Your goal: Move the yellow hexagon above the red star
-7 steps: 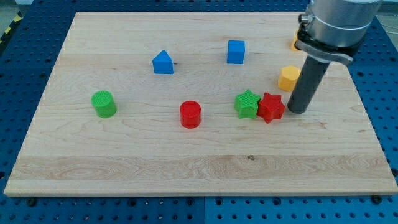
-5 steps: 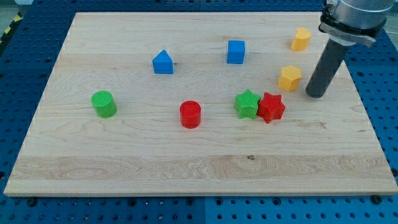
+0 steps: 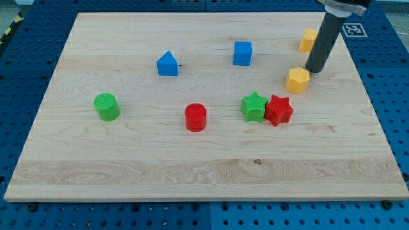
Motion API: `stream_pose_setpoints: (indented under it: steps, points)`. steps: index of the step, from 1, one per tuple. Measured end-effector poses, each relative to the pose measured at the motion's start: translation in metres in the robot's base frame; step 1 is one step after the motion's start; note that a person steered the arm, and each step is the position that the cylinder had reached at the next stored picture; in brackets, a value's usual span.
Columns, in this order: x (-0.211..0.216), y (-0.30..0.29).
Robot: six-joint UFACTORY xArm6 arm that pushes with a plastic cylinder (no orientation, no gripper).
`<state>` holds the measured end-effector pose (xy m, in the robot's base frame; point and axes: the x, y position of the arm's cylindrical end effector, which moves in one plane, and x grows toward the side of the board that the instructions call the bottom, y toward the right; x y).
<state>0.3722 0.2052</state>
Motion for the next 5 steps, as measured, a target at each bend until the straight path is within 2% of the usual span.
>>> stream_pose_setpoints:
  steps: [5]
  points:
    - [0.003,-0.037]
